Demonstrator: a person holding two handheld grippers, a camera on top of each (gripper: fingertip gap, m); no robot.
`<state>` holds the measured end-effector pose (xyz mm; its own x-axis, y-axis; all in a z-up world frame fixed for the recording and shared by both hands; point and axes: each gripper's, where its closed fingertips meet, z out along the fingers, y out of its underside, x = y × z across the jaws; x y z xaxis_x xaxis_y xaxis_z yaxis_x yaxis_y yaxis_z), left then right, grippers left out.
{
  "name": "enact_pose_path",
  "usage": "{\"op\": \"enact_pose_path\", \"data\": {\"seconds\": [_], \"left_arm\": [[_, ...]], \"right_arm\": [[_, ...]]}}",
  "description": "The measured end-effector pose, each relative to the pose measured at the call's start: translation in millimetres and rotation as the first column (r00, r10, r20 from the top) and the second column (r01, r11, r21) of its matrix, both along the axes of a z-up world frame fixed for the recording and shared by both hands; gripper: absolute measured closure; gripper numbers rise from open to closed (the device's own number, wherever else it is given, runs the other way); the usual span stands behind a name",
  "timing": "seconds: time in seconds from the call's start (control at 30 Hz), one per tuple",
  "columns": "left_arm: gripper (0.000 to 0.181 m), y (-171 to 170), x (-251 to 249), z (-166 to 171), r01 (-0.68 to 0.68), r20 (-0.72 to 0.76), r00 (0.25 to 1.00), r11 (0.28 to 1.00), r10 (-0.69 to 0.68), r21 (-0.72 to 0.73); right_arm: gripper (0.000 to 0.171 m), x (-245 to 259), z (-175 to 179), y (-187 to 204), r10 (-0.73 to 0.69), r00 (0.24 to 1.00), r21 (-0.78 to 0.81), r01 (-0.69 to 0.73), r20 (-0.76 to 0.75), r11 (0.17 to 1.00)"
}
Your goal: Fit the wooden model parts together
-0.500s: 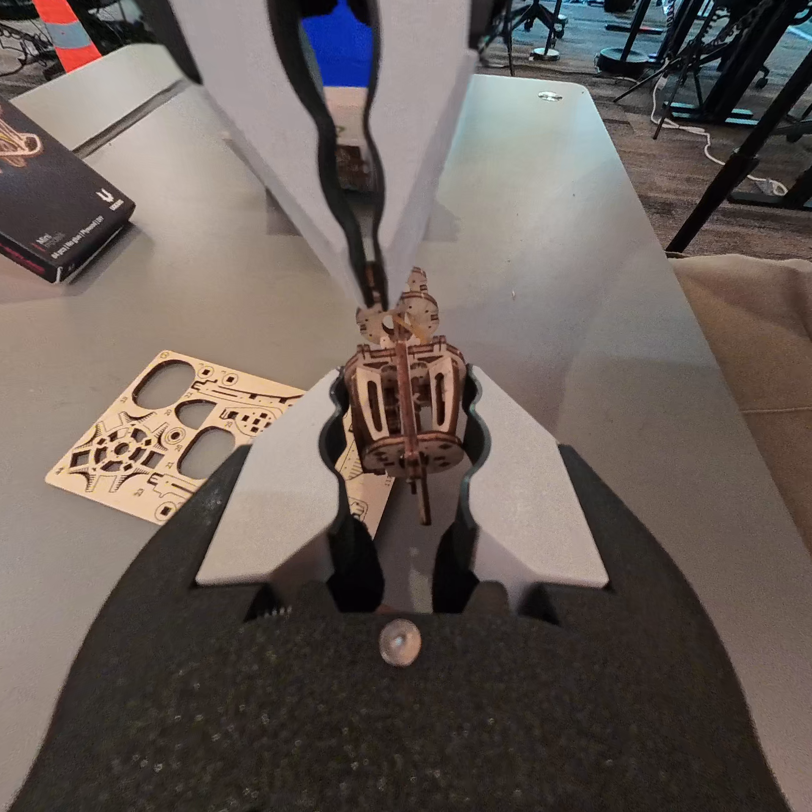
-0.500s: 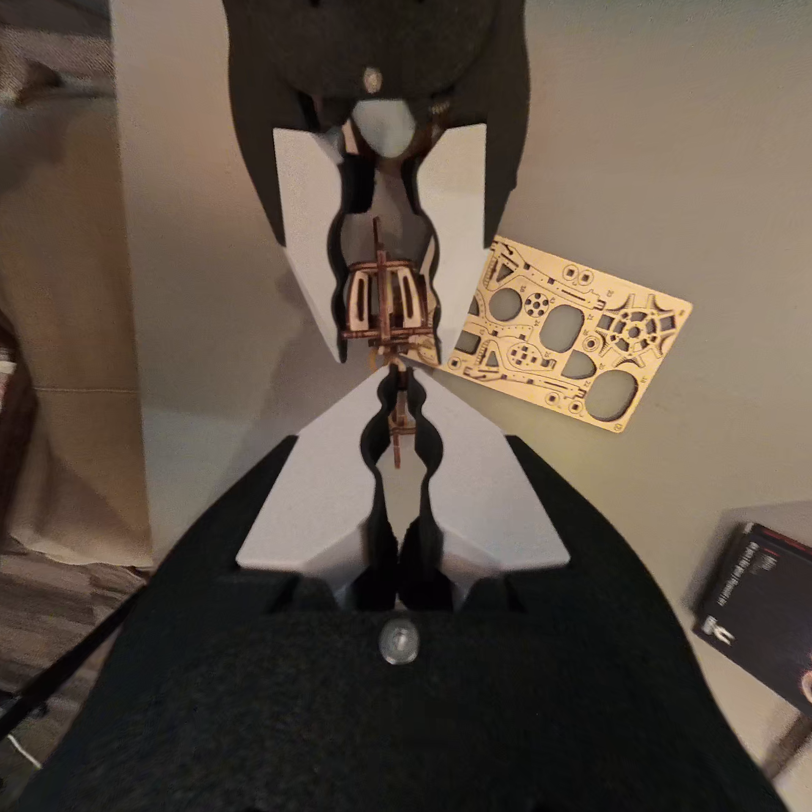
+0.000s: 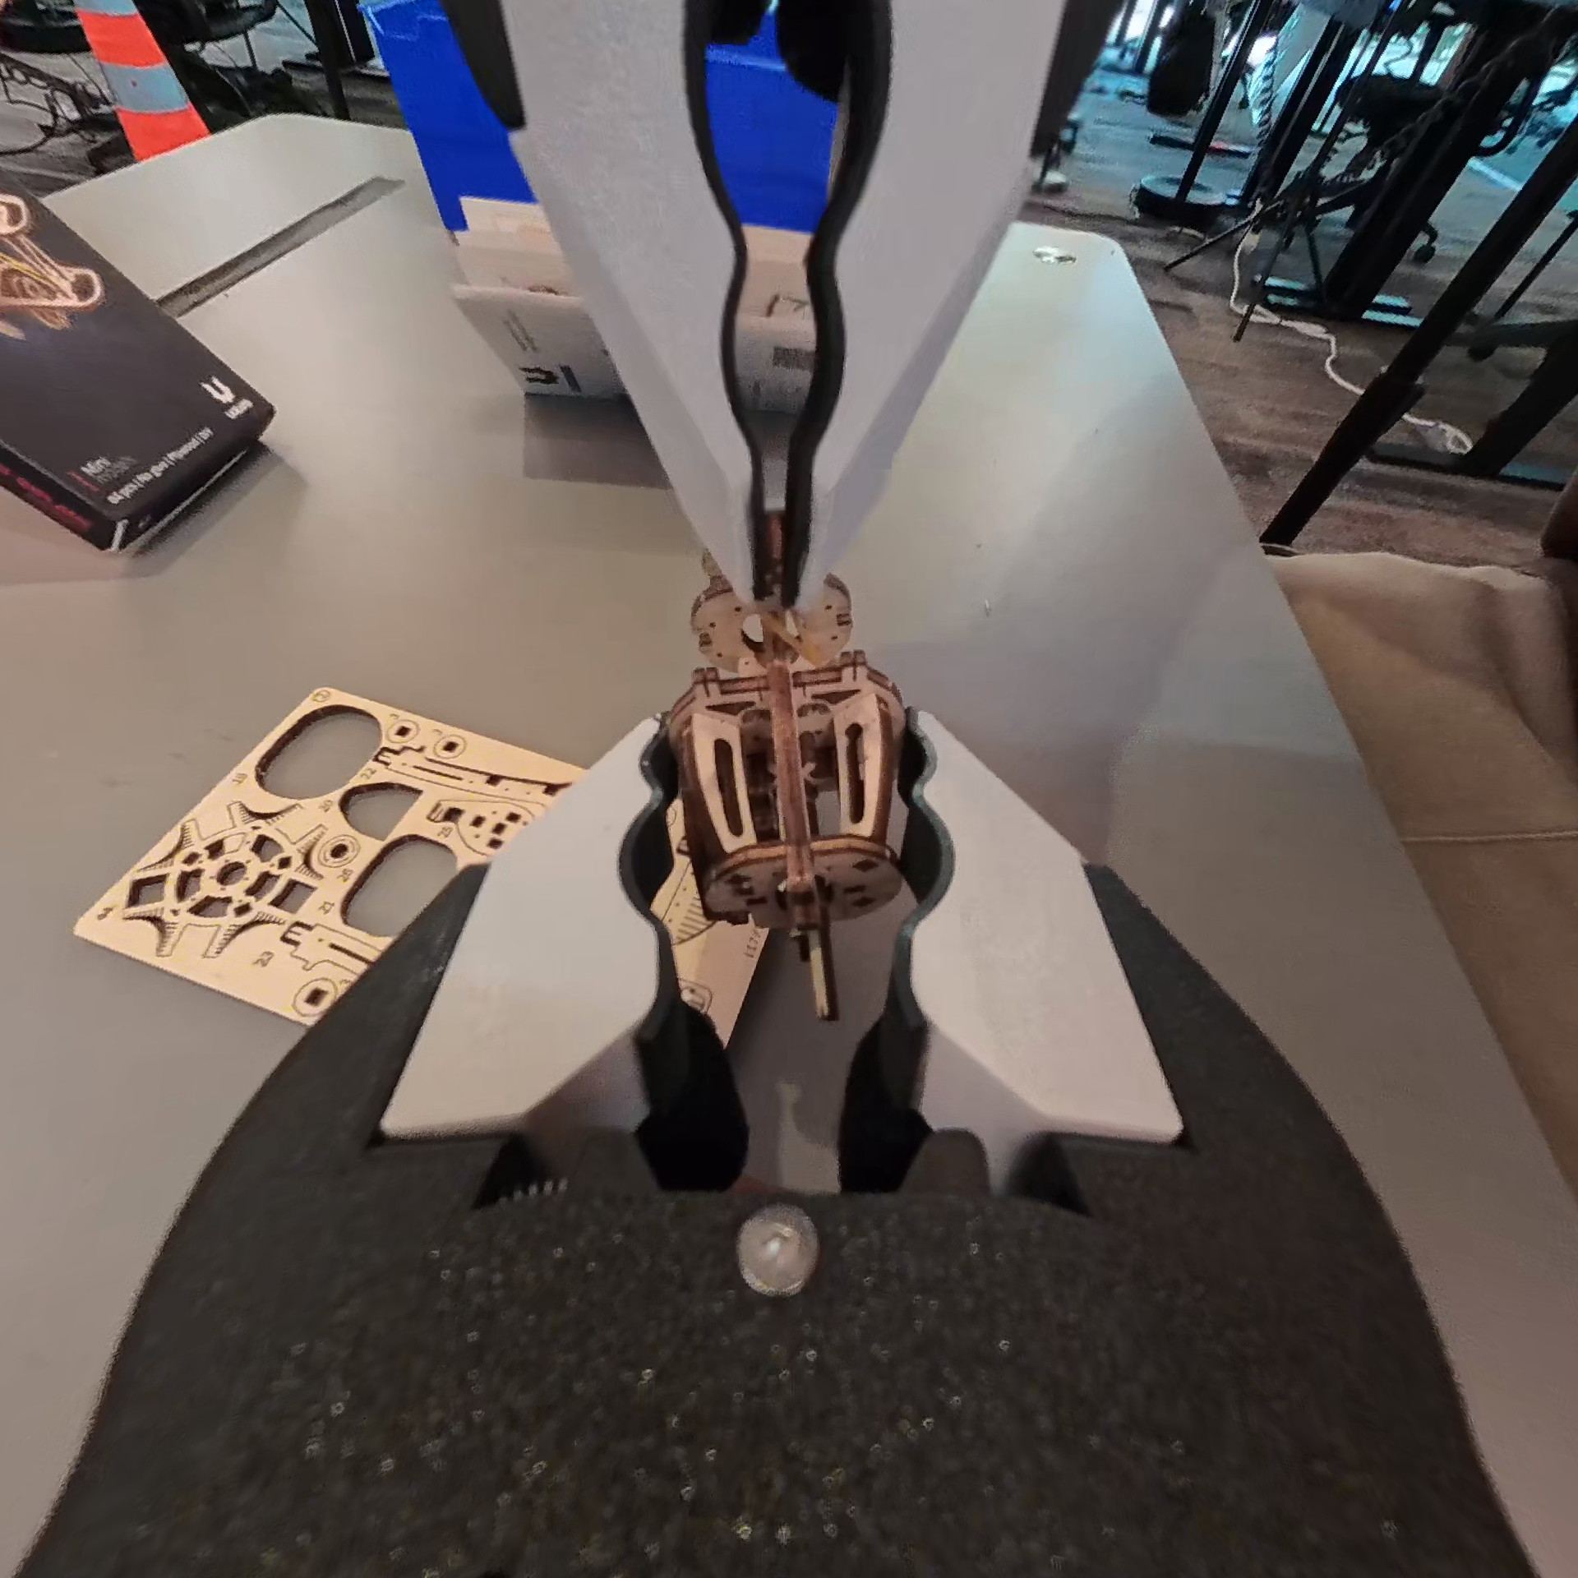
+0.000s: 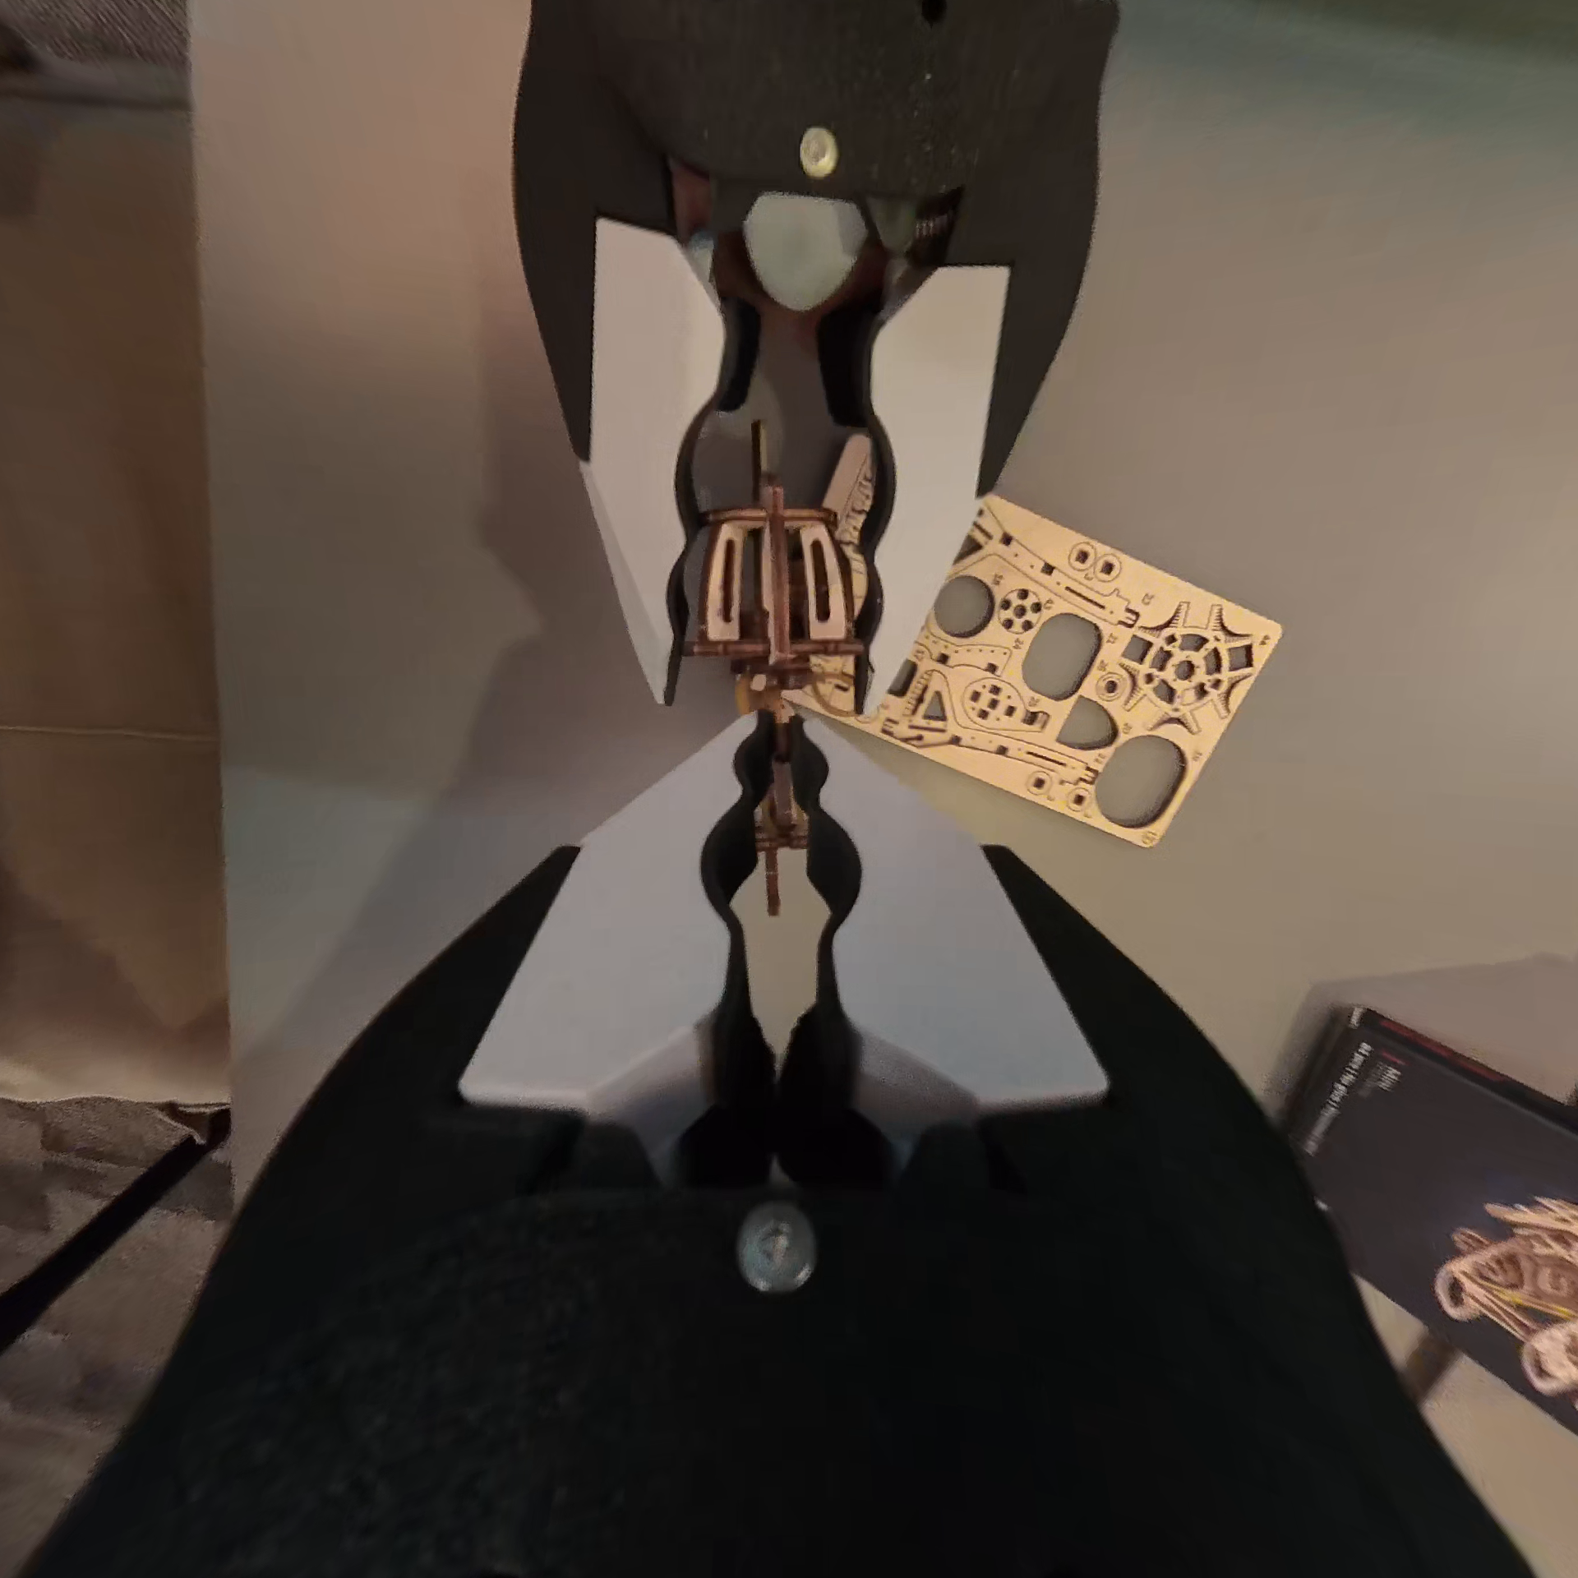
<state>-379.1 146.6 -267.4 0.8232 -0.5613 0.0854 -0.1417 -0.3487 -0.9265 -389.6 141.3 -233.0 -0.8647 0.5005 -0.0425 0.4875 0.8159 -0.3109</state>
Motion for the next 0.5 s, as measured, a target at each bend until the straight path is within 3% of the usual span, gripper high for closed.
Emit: {"op": "enact_pose_path", "data": {"seconds": [0.03, 0.5], "left_arm": [[0.132, 0, 1, 0, 0.004, 0.002, 1.000, 1.000, -0.004, 0.000], [0.132, 0, 1, -1, 0.001, -0.012, 1.000, 1.000, -0.001, -0.004]], "right_arm": [[0.169, 2, 1, 0, -0.005, 1.000, -0.034, 0.006, 0.014, 0.999], [0.155, -3, 13, 2, 0.034, 0.996, -0.130, -0.044, -0.083, 0.991]]}}
